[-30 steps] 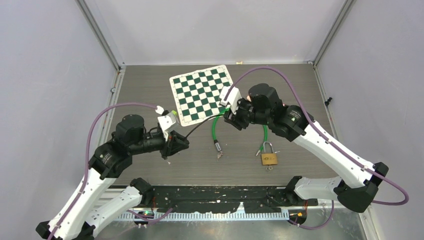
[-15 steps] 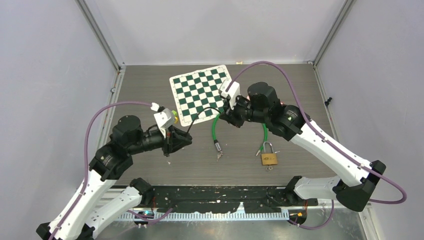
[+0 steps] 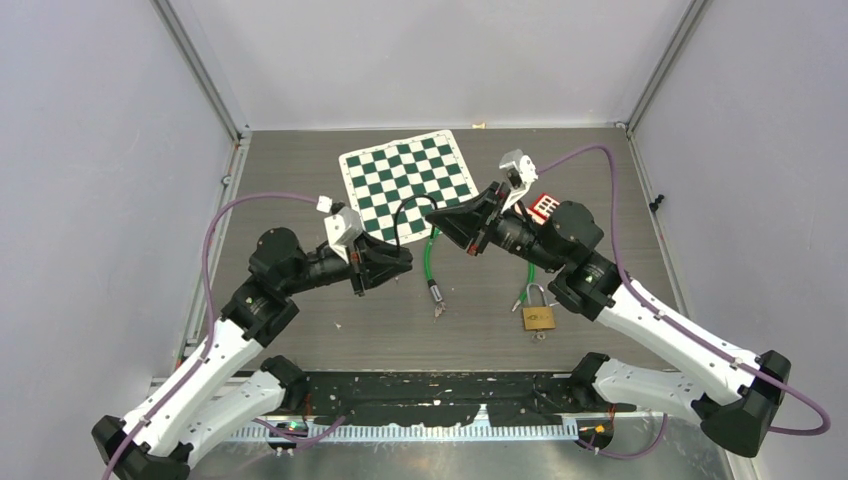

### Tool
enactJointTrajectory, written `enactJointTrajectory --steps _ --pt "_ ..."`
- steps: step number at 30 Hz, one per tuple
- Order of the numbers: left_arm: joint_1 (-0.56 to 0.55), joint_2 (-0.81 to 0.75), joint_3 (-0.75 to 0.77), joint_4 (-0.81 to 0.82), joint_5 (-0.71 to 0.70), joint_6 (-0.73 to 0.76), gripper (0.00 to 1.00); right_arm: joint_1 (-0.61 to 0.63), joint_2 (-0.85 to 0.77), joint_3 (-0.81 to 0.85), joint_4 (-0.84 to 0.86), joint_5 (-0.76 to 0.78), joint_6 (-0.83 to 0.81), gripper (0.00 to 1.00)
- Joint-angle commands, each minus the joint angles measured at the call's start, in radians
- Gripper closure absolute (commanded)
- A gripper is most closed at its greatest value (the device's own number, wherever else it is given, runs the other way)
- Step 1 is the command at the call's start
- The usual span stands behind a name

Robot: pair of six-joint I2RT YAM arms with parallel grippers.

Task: Lock with the key
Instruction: Lock the lock.

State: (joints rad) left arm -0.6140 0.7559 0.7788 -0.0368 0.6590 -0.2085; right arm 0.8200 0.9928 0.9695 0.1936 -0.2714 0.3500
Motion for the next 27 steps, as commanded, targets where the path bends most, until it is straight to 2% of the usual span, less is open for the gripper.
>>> enactJointTrajectory --steps 1,4,9,17,27 --pt "-0.001 -0.026 -0.037 0.235 0.053 0.064 1.0 0.031 -0.022 -0.053 0.342 0.006 0.135 0.95" --pt "-0.002 -0.022 -0.048 0.247 0.109 0.125 1.0 0.057 -0.02 -0.074 0.42 0.018 0.14 0.95" --pt "-0.002 -0.045 -0.104 0.393 0.152 0.137 1.0 0.085 -0.002 -0.076 0.447 0.004 0.101 0.95" --pt "-0.002 -0.035 -0.063 0.368 0.155 0.142 1.0 0.114 0.041 -0.047 0.446 -0.053 0.039 0.95" --pt "-0.002 -0.032 -0.059 0.349 0.064 0.142 1.0 0.149 0.064 -0.034 0.385 -0.013 -0.042 0.95"
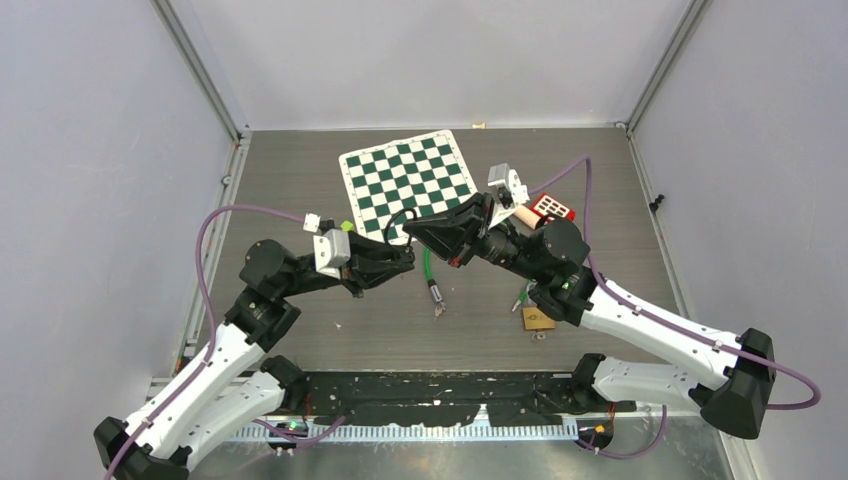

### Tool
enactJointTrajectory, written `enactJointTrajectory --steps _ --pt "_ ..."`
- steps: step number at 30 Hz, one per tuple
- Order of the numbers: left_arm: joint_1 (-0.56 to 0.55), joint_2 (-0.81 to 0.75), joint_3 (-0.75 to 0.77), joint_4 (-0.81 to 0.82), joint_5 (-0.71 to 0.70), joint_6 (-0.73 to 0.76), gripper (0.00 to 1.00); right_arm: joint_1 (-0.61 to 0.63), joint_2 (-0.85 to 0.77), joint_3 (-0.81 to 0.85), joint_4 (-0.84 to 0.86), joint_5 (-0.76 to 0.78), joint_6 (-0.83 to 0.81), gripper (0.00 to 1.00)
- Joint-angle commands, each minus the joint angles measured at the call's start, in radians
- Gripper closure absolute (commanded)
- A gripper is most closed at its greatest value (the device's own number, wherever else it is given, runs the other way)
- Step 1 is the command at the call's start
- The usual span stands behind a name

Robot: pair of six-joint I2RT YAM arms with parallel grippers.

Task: Lock with the key
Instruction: Lock the lock.

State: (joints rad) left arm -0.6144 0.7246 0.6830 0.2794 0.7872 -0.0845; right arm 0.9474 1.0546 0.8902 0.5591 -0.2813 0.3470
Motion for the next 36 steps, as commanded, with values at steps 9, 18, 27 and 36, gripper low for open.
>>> enactJointTrajectory --steps 9,18,27,36 --pt "-0.002 -0.013 0.04 0.007 -0.126 0.017 1.0 0.024 0.001 0.054 -0.028 0.013 -0.083 0.95" --pt "-0.002 -0.028 0.041 0.024 -0.133 -0.019 1.0 0.027 0.022 0.067 -0.087 0.018 -0.149 0.95" --pt "-0.002 -0.042 0.045 0.043 -0.17 -0.06 1.0 0.048 0.081 0.083 -0.109 0.004 -0.188 0.95" --pt "-0.002 -0.045 0.056 0.057 -0.356 -0.138 1.0 0.069 0.077 0.04 -0.145 0.015 -0.255 0.95"
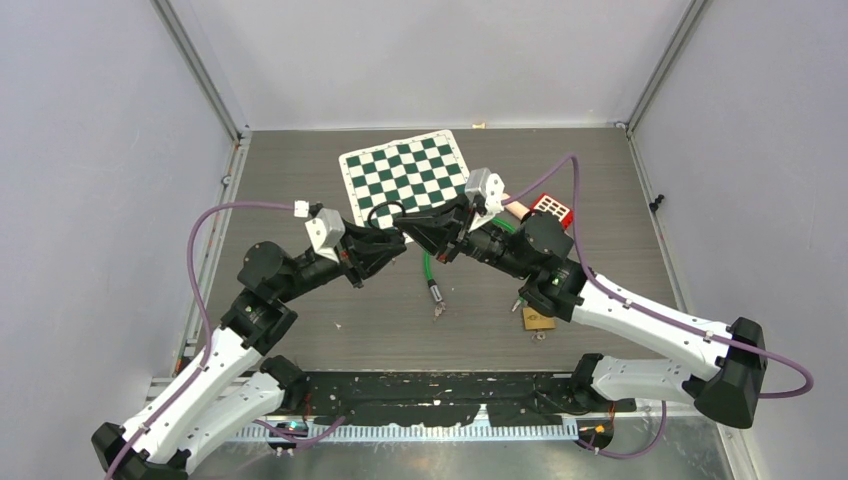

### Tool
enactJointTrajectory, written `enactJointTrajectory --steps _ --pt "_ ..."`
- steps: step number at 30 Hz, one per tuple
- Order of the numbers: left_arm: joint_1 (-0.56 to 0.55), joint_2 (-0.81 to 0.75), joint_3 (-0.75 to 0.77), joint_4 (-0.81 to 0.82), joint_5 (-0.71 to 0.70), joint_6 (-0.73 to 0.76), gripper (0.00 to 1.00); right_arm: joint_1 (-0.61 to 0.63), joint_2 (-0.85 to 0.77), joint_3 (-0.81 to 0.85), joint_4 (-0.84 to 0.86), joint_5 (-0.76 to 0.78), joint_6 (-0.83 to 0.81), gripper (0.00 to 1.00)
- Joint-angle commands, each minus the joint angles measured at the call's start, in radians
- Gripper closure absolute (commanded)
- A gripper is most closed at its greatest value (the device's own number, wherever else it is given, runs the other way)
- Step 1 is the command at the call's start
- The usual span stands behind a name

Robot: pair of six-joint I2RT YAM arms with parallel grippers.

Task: Lock with the key
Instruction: Lock the lock.

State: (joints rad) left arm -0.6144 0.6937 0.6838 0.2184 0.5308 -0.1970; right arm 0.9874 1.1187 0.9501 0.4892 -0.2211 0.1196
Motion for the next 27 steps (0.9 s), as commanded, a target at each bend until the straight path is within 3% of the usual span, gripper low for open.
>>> enactJointTrajectory --steps 1,7,15,27 --pt "-0.002 -0.014 0.053 0.122 -0.102 -0.025 1.0 0.03 0.015 -0.022 -0.077 -0.044 -0.026 0.95" --pt "-0.002 -0.031 0.021 0.166 -0.076 -0.002 1.0 0.032 0.041 -0.033 -0.122 0.038 0.025 0.95" --pt "-0.002 -0.059 -0.015 0.21 0.032 0.071 1.0 0.03 0.089 -0.02 -0.209 0.038 0.087 0.95" --pt "-0.002 -0.074 -0.039 0.289 -0.093 0.022 1.0 0.036 0.056 -0.121 -0.129 -0.03 0.061 0.95"
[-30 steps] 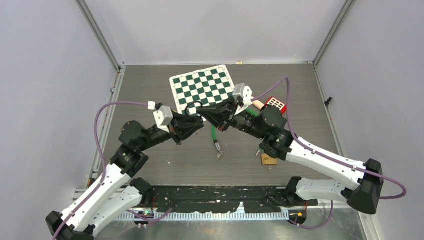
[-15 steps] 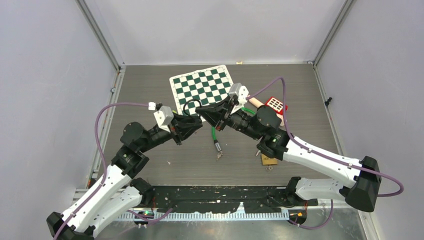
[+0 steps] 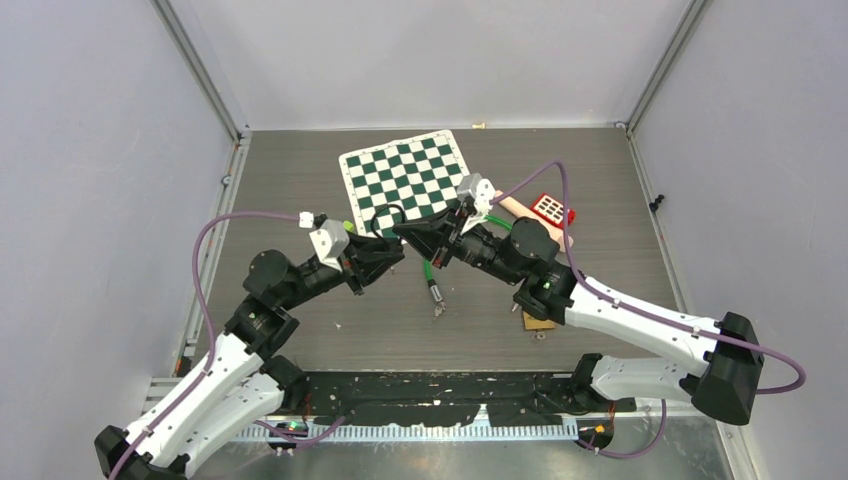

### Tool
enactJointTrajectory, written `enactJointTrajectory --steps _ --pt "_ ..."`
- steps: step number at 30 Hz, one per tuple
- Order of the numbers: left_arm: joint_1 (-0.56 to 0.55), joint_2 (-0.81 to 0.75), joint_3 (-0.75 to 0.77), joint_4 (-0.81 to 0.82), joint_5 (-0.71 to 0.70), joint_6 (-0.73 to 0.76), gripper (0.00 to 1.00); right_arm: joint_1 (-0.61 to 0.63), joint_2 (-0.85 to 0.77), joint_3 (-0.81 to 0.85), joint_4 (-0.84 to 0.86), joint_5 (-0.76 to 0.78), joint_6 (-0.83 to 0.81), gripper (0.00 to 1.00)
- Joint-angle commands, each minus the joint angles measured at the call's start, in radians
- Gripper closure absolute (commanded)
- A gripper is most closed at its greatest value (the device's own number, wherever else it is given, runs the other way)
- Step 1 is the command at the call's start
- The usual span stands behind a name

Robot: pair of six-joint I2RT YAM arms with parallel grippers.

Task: Lock with the key
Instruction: Lock the lock.

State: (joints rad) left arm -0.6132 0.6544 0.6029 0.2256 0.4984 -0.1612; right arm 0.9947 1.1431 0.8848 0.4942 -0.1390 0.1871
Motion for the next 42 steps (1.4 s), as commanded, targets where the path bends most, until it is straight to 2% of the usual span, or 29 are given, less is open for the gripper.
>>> enactJointTrajectory --steps 1,4,9,15,20,22,26,29,31,35,36,38,42 --pt "-0.003 -0.035 0.043 0.282 -0.07 -0.018 1.0 0.032 0.034 -0.058 -0.132 -0.124 -0.011 0.95" --pt "-0.003 -0.038 0.049 0.27 -0.111 -0.023 1.0 0.057 0.032 -0.073 -0.109 -0.1 -0.043 0.95" --pt "-0.003 -0.03 0.056 0.265 -0.09 -0.023 1.0 0.065 0.058 -0.048 -0.152 -0.081 -0.05 0.95" --pt "-0.002 -0.011 0.077 0.213 -0.084 -0.045 1.0 0.07 0.06 0.021 -0.242 -0.008 0.009 0.95" --pt "-0.003 -0.001 0.105 0.112 -0.151 -0.072 1.0 0.068 0.017 0.092 -0.324 0.054 0.048 0.94" --pt "-0.002 0.006 0.117 0.07 -0.201 -0.09 1.0 0.065 -0.001 0.111 -0.348 0.075 0.063 0.9" --pt "-0.003 0.023 0.135 0.028 -0.244 -0.136 1.0 0.056 -0.022 0.148 -0.382 0.084 0.103 0.7" --pt "-0.003 0.04 0.151 0.007 -0.241 -0.172 1.0 0.042 -0.034 0.172 -0.388 0.081 0.137 0.64" --pt "-0.003 0.051 0.166 -0.023 -0.253 -0.187 1.0 0.026 -0.055 0.177 -0.375 0.028 0.166 0.61" --pt "-0.003 0.066 0.203 -0.103 -0.318 -0.216 1.0 0.001 -0.117 0.146 -0.319 -0.074 0.203 0.41" --pt "-0.003 0.07 0.214 -0.119 -0.329 -0.226 1.0 -0.003 -0.134 0.14 -0.314 -0.079 0.207 0.33" --pt "-0.002 0.08 0.238 -0.142 -0.342 -0.257 1.0 -0.006 -0.151 0.119 -0.296 -0.083 0.209 0.26" --pt "0.006 0.149 0.367 -0.284 -0.342 -0.362 1.0 -0.012 -0.15 0.072 -0.242 -0.1 0.255 0.23"
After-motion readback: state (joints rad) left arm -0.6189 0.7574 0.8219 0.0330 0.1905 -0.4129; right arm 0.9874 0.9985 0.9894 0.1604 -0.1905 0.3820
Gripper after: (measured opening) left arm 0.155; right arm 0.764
